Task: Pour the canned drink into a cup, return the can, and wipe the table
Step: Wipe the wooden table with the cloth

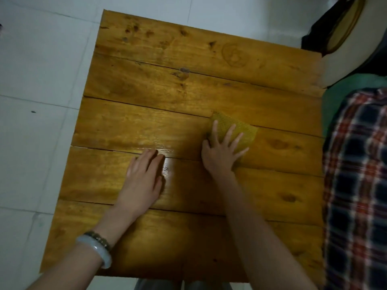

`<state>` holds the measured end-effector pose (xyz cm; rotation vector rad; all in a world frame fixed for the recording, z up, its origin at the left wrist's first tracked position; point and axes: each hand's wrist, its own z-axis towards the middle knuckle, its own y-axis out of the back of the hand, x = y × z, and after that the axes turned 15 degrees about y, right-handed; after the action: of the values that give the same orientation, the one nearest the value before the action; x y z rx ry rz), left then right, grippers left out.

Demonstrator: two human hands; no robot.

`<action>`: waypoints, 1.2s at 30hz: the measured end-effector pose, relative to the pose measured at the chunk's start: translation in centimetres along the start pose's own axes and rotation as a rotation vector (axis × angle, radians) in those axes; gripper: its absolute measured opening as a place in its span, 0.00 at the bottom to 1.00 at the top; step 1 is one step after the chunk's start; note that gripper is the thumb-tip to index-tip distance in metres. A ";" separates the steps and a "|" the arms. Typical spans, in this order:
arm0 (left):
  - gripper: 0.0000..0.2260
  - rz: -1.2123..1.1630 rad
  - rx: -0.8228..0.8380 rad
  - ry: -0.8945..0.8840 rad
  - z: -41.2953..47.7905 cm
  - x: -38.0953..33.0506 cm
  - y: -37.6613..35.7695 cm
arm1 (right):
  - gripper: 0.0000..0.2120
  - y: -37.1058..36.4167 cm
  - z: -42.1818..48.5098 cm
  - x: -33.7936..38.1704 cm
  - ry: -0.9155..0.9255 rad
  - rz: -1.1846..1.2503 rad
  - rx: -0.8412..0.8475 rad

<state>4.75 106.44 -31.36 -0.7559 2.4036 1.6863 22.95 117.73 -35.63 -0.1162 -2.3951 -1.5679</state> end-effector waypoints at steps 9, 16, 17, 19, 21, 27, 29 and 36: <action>0.23 -0.005 0.035 0.038 0.2 -1.3 0.0 | 0.35 -4.9 -8.9 3.4 0.339 -0.052 0.079; 0.19 -0.104 0.047 0.130 0.8 -3.1 -1.4 | 0.20 -0.9 -11.2 -0.7 0.190 0.561 -0.248; 0.18 -0.158 0.046 0.159 0.9 -3.5 -1.6 | 0.20 0.1 -10.4 -1.0 0.059 0.620 -0.285; 0.18 -0.321 0.061 0.267 1.2 -4.4 -2.1 | 0.21 1.7 -8.7 -1.3 -0.139 0.743 -0.277; 0.19 -0.483 0.065 0.421 1.7 -5.3 -2.3 | 0.21 2.5 -7.4 -1.3 -0.259 0.843 -0.250; 0.13 -0.534 0.036 0.794 3.9 -6.6 -2.6 | 0.17 2.6 -5.7 -1.1 -0.451 0.995 -0.082; 0.08 -0.485 0.071 0.833 4.6 -6.6 -2.7 | 0.13 2.6 -5.3 -1.2 -0.438 0.921 -0.015; 0.10 -0.564 -0.003 0.590 4.7 -7.3 -2.8 | 0.07 4.3 -5.0 -3.2 -0.242 0.966 -0.037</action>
<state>11.50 112.42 -32.81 -1.9309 2.1495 1.3546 27.84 115.23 -30.84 -1.3018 -1.9219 -1.1349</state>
